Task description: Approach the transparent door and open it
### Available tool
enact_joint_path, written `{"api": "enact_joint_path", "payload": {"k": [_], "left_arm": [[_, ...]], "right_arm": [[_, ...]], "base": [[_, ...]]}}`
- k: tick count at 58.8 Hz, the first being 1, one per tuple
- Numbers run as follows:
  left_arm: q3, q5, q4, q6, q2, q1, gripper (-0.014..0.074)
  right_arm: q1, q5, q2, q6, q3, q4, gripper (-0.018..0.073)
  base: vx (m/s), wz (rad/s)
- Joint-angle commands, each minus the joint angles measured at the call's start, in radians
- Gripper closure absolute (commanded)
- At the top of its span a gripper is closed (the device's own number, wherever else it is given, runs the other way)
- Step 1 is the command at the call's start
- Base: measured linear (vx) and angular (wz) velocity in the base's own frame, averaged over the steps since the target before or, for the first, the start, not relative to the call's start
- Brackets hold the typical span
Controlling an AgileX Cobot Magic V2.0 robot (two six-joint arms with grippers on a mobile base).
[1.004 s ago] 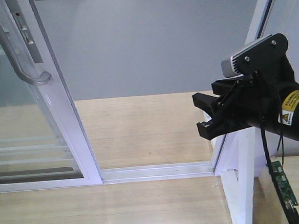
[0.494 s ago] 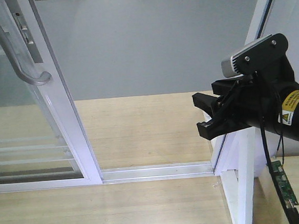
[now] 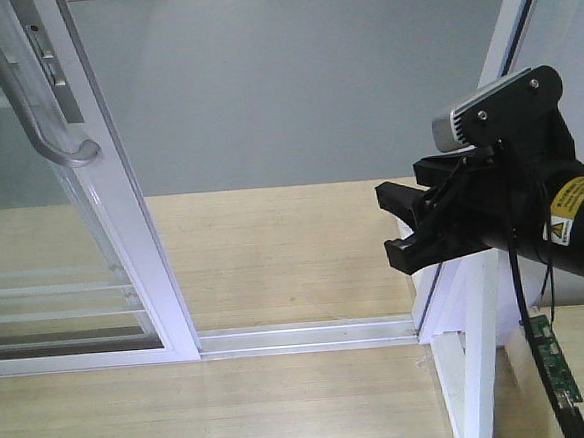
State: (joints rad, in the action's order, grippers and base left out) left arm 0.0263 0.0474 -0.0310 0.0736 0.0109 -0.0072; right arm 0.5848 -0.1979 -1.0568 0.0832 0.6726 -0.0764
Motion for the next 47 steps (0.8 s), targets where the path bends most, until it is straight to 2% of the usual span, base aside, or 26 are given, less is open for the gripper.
{"api": "enact_joint_path", "payload": {"k": [1,27,32,39,47], "left_arm": [[0.032,-0.084,-0.022,-0.01,0.013,-0.004,0.0603],[0.032,-0.084,-0.022,-0.01,0.013,-0.004,0.0603],[0.032,-0.084,-0.022,-0.01,0.013,-0.004,0.0603],[0.032,-0.084,-0.022,-0.01,0.013,-0.004,0.0603],[0.032,-0.084,-0.022,-0.01,0.013,-0.004,0.0603]], "right_arm": [[-0.002,0.067,0.019,-0.005,0.03,-0.004,0.0202],[-0.002,0.059,0.021,-0.006,0.028,-0.004,0.0202],[-0.015,0.032,0.056,-0.046,0.028,-0.084,0.0221],[-0.045,-0.043,0.161,-0.098,0.028,-0.129,0.0309],[-0.17,-0.123,0.299,-0.121,0.028,-0.117,0.0493]], "base": [[0.0,0.0],[0.0,0.0],[0.0,0.0],[0.0,0.0],[0.0,0.0]]}}
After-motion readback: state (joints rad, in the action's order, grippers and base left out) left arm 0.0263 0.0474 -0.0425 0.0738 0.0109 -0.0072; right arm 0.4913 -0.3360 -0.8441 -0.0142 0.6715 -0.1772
